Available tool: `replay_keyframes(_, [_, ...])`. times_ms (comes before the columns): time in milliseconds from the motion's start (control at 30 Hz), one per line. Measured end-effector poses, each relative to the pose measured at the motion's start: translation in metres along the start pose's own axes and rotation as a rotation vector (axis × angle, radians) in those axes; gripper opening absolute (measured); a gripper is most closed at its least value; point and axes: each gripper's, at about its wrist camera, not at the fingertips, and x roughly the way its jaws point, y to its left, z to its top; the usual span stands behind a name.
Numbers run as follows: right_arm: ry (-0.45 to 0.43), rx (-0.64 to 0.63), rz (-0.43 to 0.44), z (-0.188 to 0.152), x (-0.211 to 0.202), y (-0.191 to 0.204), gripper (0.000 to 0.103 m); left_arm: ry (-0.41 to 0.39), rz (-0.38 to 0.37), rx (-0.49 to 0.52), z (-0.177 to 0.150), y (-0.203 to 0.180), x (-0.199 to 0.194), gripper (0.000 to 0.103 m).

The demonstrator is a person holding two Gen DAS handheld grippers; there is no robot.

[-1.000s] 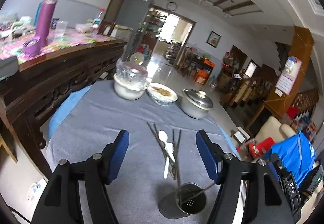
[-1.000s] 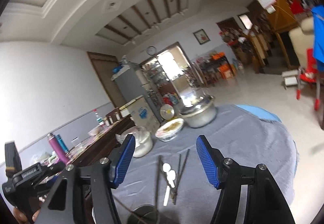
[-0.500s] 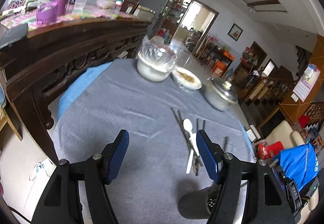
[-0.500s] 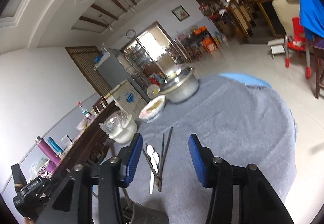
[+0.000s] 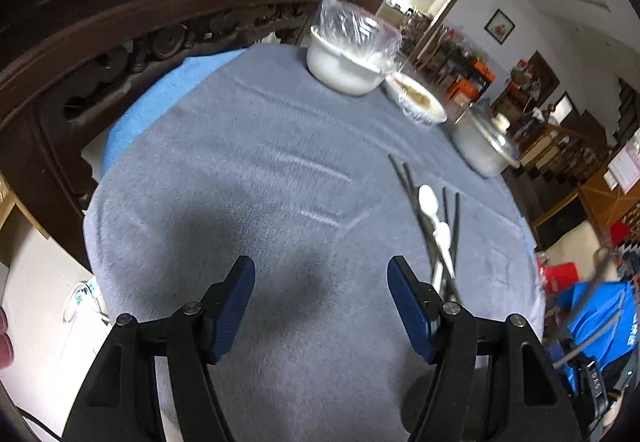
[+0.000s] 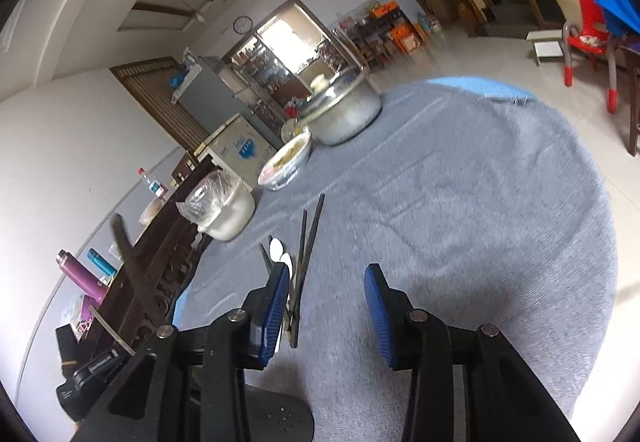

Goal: Organize utensils
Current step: 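Move the open right tool over the white spoons, then grasp a white spoon with the right tool while the left tool grasps another spoon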

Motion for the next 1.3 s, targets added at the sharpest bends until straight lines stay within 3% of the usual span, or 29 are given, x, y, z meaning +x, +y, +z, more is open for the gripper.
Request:
replay_keyframes(433, [0.102, 0.028, 0.022, -0.004, 0.044, -0.014, 0.040, 0.124, 0.002, 0.178, 0.029, -0.051, 0.098, 0.069])
replay_keyframes(767, [0.283, -0.024, 0.218, 0.020, 0.137, 0.012, 0.029, 0.125, -0.072, 0.273, 0.073, -0.105, 0.136, 0.069])
replay_keyframes(1067, [0.306, 0.005, 0.220, 0.017, 0.177, 0.010, 0.029, 0.238, -0.029, 0.331, 0.059, -0.128, 0.191, 0.068])
replay_keyframes(1300, [0.289, 0.005, 0.235, 0.014, 0.183, 0.004, 0.029, 0.190, 0.095, 0.510, 0.040, -0.136, 0.187, 0.068])
